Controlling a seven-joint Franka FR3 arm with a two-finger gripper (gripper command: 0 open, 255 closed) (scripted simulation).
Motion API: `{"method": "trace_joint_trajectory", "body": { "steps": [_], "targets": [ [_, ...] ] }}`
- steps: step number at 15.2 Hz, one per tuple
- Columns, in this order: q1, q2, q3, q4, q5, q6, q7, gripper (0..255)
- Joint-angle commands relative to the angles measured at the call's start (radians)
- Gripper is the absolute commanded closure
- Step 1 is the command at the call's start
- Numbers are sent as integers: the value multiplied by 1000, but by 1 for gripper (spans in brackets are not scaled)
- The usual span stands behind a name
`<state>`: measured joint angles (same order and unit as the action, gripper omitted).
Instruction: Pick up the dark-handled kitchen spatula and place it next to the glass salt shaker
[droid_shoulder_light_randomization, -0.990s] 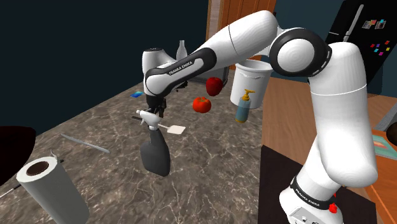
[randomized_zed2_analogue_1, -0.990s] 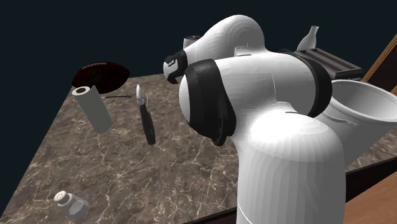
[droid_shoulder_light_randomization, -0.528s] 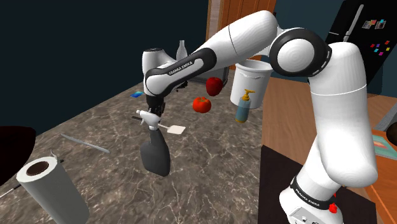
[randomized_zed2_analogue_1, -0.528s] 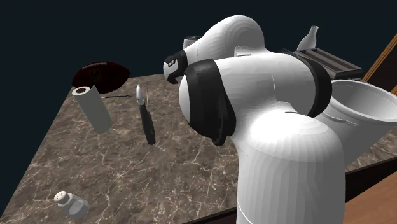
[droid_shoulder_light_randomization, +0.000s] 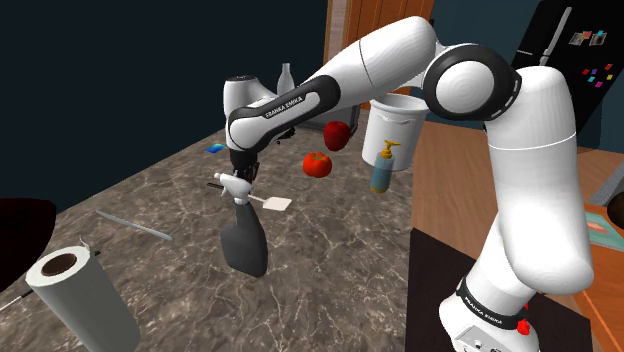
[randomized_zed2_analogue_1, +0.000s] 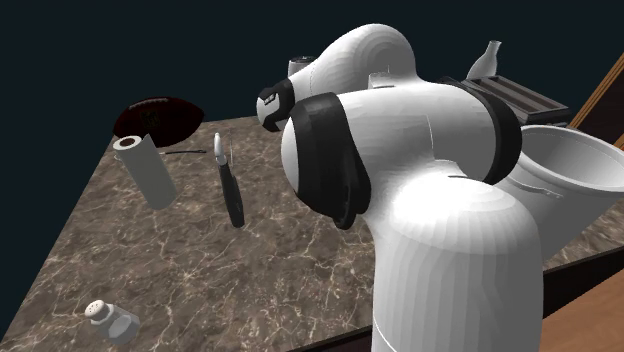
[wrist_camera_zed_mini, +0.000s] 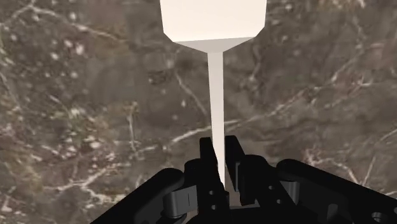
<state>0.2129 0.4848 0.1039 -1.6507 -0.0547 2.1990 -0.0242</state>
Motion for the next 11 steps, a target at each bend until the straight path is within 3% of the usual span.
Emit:
{"method": "trace_joint_trajectory", "body": {
  "steps": [1, 11],
  "targets": [
    [0, -6, 0, 5, 1, -11, 0, 255],
    [-2, -56, 4, 67, 8, -122, -5, 255]
  ]
}}
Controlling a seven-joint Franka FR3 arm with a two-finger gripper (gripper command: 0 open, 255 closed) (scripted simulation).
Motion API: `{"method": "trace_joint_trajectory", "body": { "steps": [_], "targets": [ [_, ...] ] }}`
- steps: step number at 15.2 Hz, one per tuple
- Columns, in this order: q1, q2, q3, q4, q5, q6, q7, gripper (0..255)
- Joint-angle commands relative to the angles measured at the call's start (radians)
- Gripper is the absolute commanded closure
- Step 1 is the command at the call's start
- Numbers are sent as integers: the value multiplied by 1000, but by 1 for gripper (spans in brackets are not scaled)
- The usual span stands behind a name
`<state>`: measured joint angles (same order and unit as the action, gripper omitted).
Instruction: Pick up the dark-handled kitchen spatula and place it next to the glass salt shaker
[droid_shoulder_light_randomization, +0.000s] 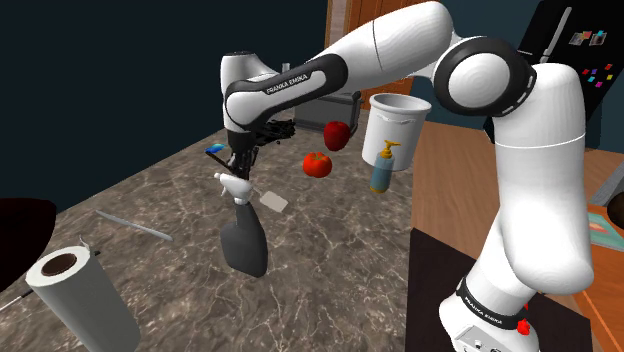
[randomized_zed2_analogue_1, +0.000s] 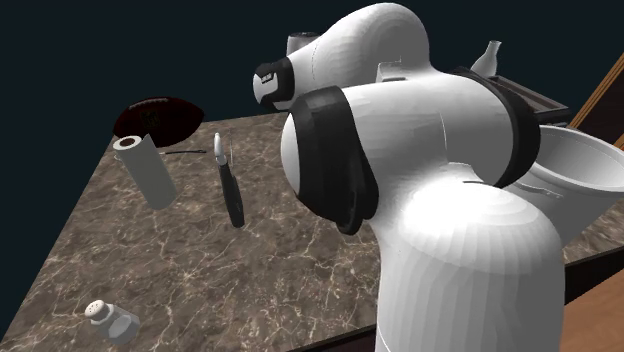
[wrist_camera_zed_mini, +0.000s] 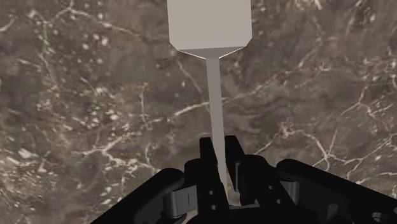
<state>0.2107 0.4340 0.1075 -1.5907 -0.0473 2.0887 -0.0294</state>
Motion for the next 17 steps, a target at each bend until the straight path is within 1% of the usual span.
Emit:
{"method": "trace_joint_trajectory", "body": {
  "steps": [1, 17],
  "targets": [
    [0, -9, 1, 15, 1, -24, 0, 255],
    [2, -44, 4, 178, 7, -223, -4, 255]
  ]
}}
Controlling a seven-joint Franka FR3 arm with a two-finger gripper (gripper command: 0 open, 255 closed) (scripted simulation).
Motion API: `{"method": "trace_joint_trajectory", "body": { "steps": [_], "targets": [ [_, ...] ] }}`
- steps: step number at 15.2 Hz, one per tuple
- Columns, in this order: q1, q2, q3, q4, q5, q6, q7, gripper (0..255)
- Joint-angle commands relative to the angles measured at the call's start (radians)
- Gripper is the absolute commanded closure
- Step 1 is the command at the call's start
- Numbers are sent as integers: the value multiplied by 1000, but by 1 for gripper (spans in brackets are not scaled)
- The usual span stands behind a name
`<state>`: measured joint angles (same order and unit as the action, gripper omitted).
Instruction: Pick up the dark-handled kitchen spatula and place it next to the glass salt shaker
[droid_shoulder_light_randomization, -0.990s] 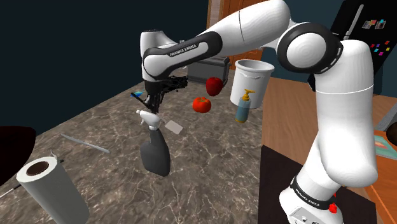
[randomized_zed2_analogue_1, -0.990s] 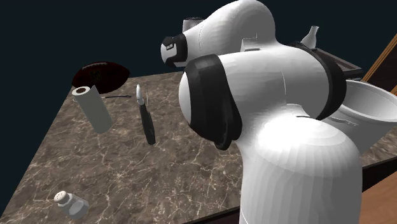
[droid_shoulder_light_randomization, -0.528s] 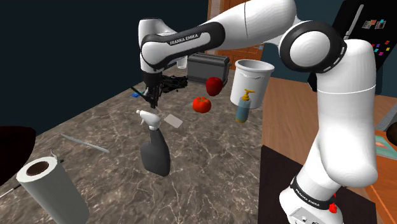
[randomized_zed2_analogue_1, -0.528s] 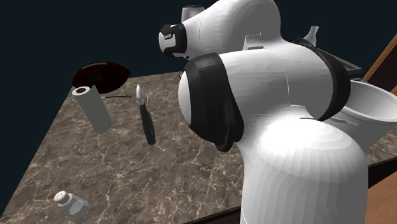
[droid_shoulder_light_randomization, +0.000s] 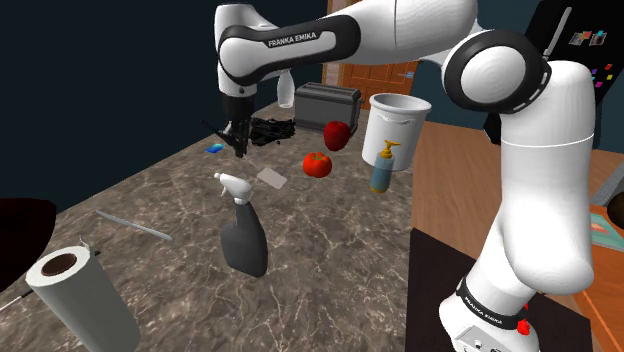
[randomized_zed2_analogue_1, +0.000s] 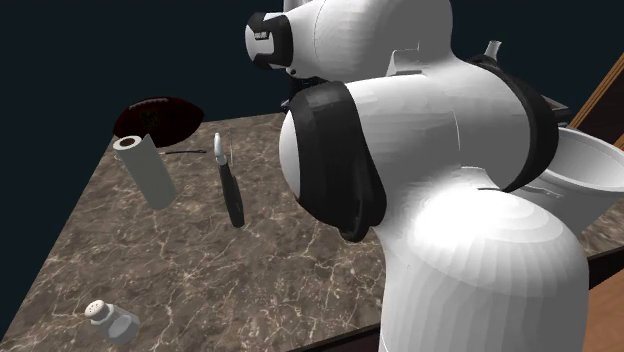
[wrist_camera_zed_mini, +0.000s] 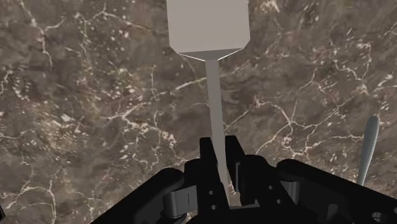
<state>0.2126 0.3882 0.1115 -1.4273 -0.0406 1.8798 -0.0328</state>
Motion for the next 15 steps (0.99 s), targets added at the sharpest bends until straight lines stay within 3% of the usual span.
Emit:
{"method": "trace_joint_trajectory", "body": {
  "steps": [1, 7, 15],
  "targets": [
    [0, 1, 0, 28, 0, -27, -1, 255],
    [2, 4, 1, 101, 0, -97, -1, 255],
    [54, -274, 43, -288, 18, 15, 100, 255]
  ]
}}
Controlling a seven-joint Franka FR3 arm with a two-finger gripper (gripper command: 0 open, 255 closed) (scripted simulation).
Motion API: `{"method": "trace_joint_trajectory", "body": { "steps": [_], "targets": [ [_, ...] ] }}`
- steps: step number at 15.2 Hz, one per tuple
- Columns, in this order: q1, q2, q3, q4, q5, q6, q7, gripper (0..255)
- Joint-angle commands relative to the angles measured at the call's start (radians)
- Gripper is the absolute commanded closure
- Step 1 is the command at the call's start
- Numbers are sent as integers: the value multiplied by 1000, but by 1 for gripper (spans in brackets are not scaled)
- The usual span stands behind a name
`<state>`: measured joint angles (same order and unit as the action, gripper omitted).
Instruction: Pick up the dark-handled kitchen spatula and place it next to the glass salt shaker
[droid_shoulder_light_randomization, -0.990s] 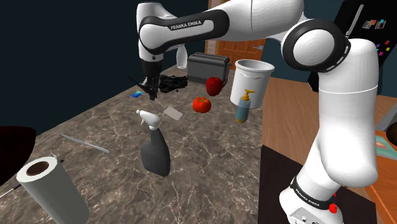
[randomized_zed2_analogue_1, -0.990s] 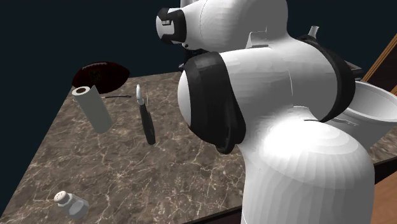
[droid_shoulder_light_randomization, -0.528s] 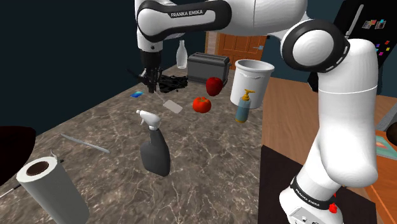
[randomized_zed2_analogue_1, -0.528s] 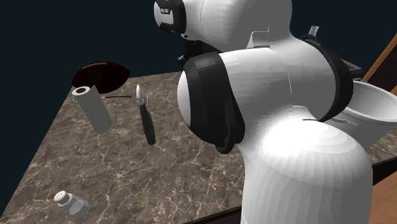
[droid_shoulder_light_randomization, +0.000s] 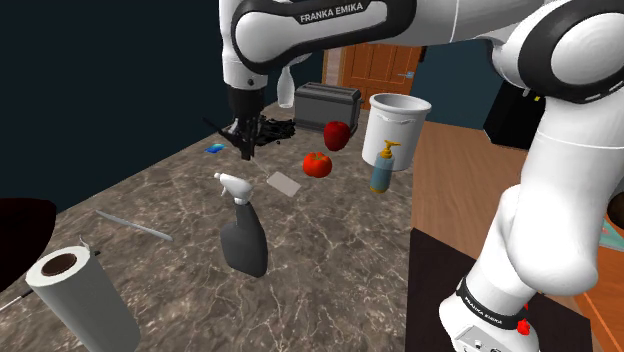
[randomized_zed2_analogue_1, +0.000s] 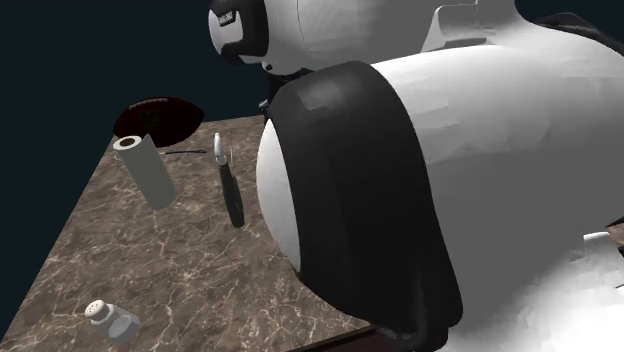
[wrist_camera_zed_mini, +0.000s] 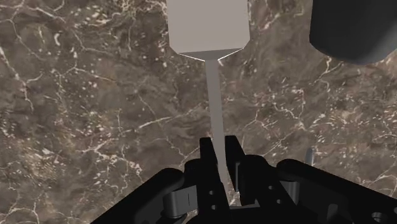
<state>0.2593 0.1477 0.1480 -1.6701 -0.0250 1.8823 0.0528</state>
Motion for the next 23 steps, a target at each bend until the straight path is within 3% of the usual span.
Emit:
{"method": "trace_joint_trajectory", "body": {
  "steps": [1, 12, 23],
  "targets": [
    [14, -63, 13, -83, 6, 21, 28, 255],
    [105, -347, 106, -404, 61, 63, 192, 255],
    [218, -553, 237, -577, 151, 43, 386, 255]
  ]
}}
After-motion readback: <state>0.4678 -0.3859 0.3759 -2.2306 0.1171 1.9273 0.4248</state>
